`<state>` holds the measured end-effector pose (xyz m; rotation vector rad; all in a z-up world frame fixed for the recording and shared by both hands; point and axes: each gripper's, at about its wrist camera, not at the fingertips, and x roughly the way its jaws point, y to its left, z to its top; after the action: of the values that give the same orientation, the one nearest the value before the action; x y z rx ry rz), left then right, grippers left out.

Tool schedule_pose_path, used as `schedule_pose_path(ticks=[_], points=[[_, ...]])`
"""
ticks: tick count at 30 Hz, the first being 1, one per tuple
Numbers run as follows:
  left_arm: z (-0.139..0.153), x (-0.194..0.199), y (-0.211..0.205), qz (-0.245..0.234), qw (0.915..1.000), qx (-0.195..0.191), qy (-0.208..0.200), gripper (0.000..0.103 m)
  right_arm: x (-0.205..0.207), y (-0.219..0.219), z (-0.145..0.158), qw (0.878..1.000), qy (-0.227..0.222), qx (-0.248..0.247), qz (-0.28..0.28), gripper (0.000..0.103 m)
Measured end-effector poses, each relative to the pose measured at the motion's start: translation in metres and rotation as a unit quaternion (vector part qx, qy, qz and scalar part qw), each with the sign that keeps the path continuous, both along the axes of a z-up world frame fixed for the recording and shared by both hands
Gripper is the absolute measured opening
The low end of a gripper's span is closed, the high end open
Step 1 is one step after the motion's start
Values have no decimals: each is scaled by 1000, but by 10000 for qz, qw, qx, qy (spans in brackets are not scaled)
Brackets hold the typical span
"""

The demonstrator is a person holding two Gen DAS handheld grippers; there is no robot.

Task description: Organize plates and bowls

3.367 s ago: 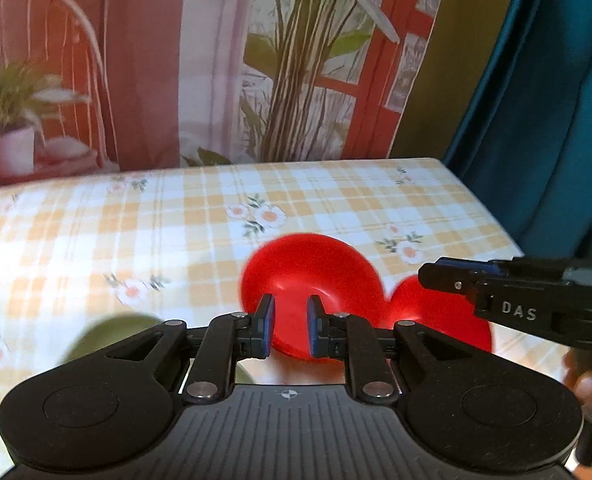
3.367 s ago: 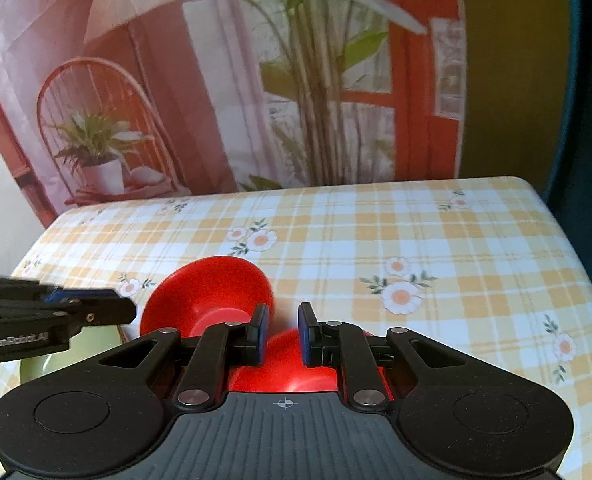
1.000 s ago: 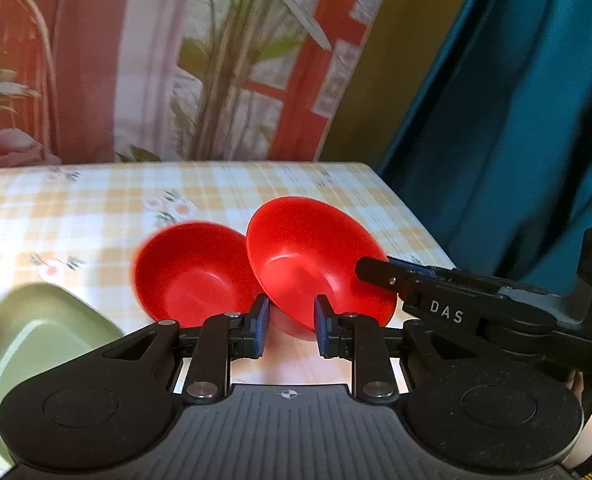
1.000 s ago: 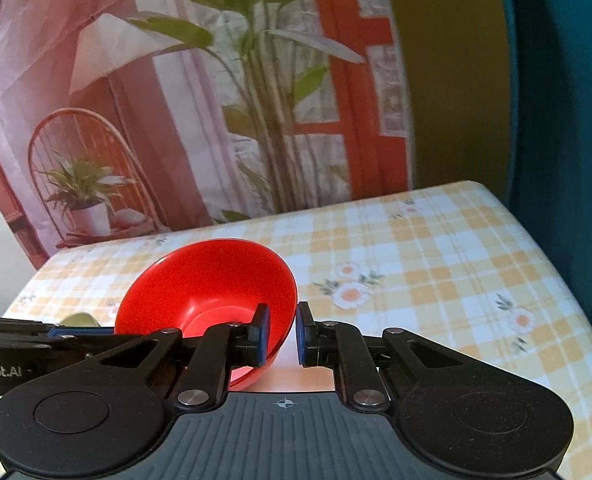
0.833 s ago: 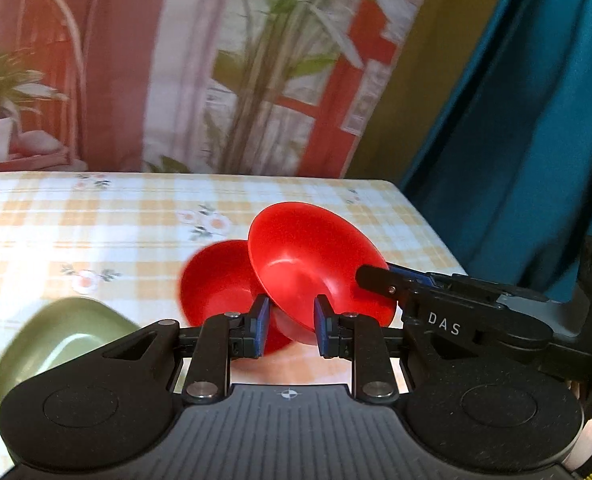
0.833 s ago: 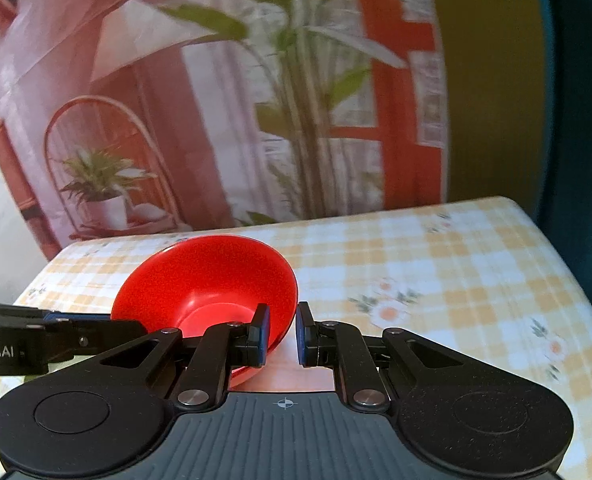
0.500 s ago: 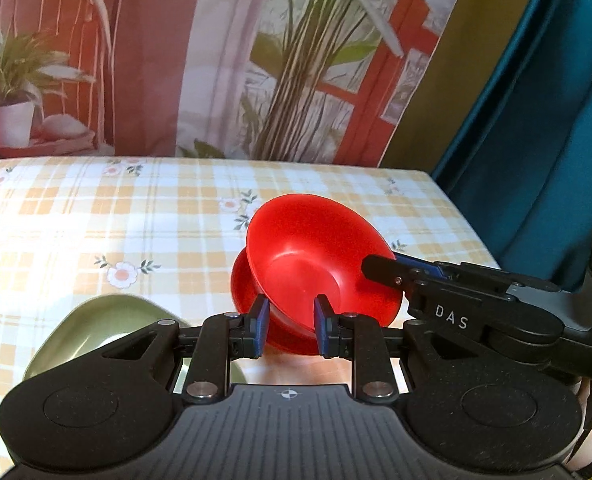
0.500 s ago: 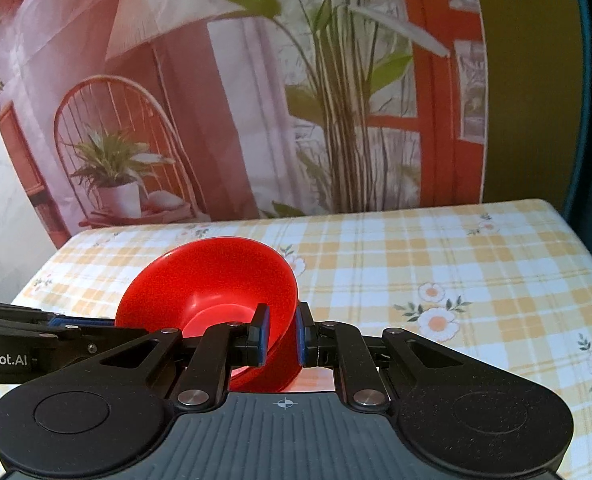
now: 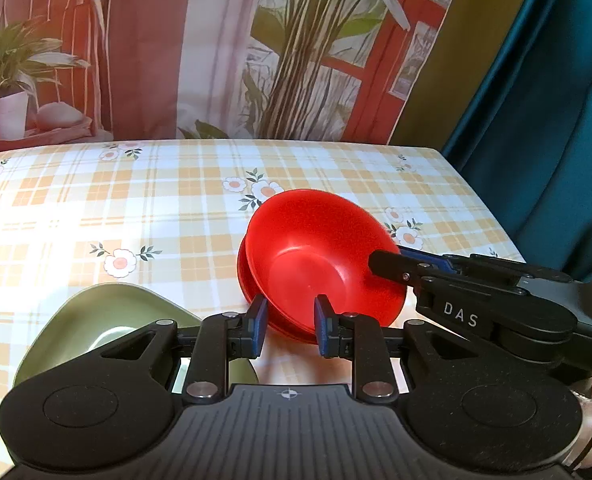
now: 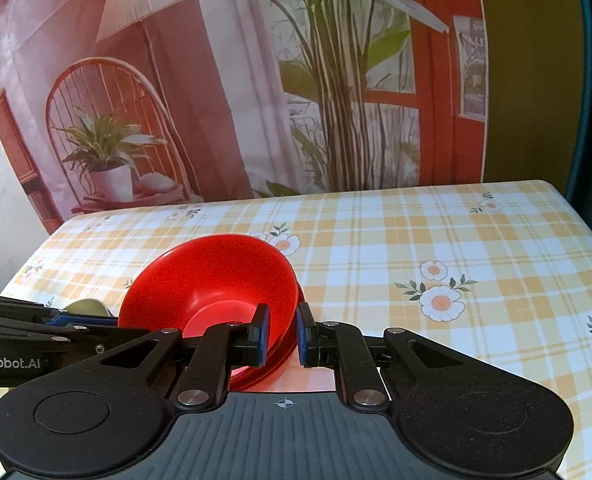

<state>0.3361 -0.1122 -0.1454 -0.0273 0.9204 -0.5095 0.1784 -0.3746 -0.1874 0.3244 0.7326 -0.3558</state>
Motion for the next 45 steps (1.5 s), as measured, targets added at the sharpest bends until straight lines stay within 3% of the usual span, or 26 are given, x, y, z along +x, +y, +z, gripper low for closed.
schedule_pose_path(ticks=[13, 17, 45], points=[[-3, 3, 3, 131, 9999, 59, 61, 27, -5, -2, 1, 10000, 40, -9, -54, 17], [-4, 7, 7, 219, 9997, 16, 95, 34, -6, -2, -2, 9999, 58, 20, -92, 23], [-35, 45, -5, 131, 9986, 82, 497, 34, 4, -5, -23, 9992, 199, 325, -79, 27]])
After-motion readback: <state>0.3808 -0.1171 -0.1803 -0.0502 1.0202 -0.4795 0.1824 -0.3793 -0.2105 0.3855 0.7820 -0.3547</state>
